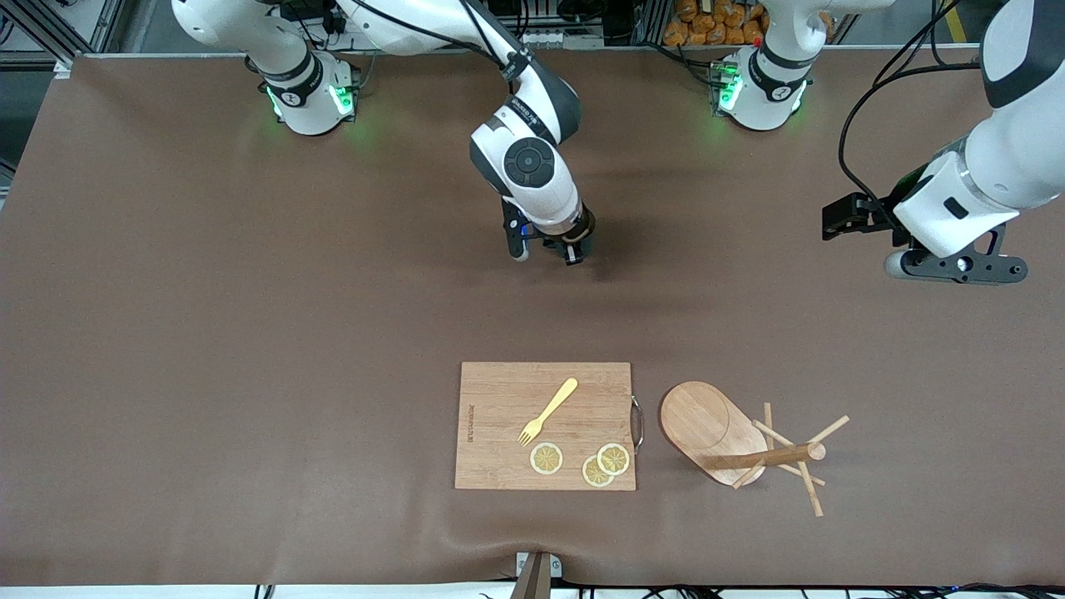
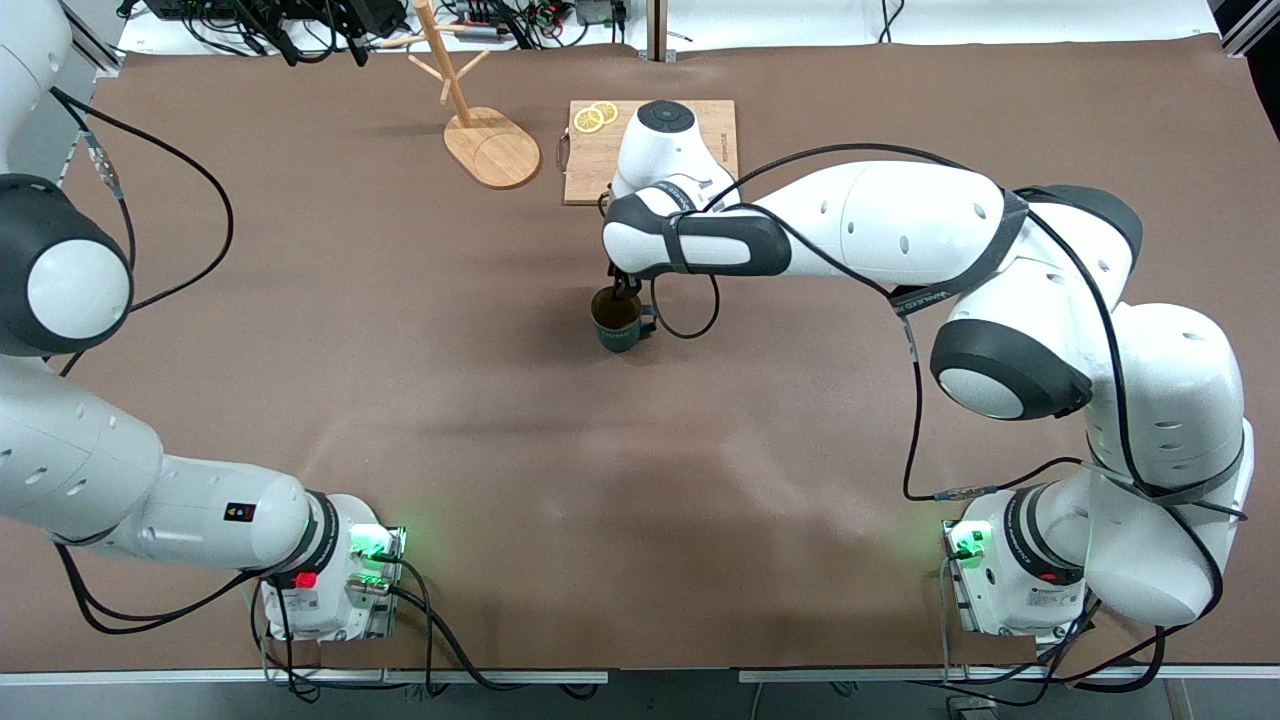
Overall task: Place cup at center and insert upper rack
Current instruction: 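Lower the mug onto the table center and open the right gripper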
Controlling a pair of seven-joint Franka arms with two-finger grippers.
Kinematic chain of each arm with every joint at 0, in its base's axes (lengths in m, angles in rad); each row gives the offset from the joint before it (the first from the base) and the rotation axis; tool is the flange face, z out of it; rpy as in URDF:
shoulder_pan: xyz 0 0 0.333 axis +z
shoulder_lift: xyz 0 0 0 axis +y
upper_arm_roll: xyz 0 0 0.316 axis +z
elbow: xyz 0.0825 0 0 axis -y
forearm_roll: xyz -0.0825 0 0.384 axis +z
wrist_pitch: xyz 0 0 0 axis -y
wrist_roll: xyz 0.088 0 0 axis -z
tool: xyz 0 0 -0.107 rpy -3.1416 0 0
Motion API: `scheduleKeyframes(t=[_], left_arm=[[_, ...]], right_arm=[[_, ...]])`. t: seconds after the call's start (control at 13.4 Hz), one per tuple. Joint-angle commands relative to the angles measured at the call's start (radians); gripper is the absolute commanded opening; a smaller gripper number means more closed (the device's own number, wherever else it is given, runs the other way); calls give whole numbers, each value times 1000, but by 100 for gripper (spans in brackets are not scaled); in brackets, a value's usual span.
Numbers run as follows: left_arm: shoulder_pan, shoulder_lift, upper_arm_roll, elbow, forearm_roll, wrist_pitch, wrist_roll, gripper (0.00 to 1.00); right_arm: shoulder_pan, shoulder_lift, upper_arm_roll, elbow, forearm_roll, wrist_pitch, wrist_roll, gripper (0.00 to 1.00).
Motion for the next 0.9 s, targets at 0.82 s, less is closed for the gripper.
scheduleKeyframes(t=[0.82], left_arm=[[-30,-2,-148,-51,5,86,-213,100]], right_arm=[[-247,-158,-7,162,25,-527,-270,100]])
